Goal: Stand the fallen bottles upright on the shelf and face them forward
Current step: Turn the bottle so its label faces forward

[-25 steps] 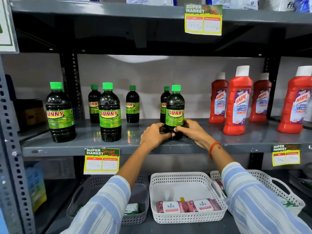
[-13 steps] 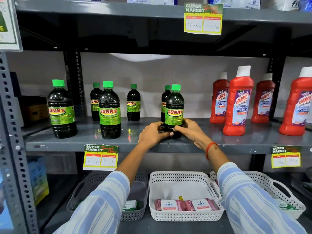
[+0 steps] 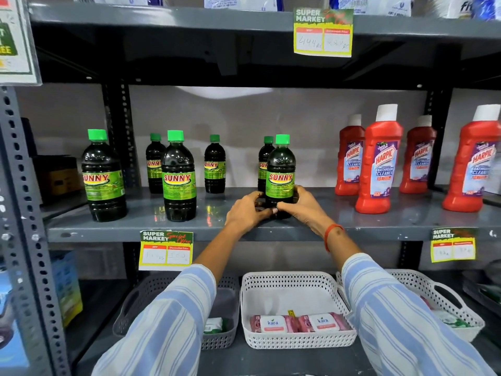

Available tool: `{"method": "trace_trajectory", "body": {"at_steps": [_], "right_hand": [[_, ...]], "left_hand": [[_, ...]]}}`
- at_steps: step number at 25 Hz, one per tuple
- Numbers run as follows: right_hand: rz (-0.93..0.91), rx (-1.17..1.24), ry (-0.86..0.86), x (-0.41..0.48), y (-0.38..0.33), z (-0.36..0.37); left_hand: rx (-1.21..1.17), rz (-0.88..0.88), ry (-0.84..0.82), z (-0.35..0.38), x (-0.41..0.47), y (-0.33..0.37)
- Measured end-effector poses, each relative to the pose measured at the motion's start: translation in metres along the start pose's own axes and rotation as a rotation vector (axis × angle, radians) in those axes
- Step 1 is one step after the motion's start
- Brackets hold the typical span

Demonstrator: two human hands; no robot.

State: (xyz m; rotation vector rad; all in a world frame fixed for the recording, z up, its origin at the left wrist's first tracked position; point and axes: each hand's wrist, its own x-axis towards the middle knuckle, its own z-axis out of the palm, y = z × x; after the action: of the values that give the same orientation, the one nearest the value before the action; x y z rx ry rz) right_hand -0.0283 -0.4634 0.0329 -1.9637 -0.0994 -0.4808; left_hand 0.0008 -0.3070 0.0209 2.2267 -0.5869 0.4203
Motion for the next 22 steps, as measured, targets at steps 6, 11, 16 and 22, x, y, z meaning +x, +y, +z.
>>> {"method": "trace_trajectory", "body": {"at_steps": [6, 11, 16, 22], "right_hand": [[-0.511, -0.072, 0.748, -0.033, -0.048, 0.069], [-0.418, -0.059, 0.243, -0.017, -0.073, 0.151], [-0.174, -0.037, -0.067, 0.002, -0.069, 0.170], [-0.138, 0.047, -0.141, -0.002, -0.059, 0.142]], "left_hand": [[0.034, 0.330, 0.530, -0.044, -0.029, -0.013], [0.218, 0.162, 0.701, -0.112, -0.049, -0.086], [-0.050, 0.045, 0.289, -0.132, -0.042, -0.116], [-0.148, 0.070, 0.141, -0.125, -0.029, -0.102]]}}
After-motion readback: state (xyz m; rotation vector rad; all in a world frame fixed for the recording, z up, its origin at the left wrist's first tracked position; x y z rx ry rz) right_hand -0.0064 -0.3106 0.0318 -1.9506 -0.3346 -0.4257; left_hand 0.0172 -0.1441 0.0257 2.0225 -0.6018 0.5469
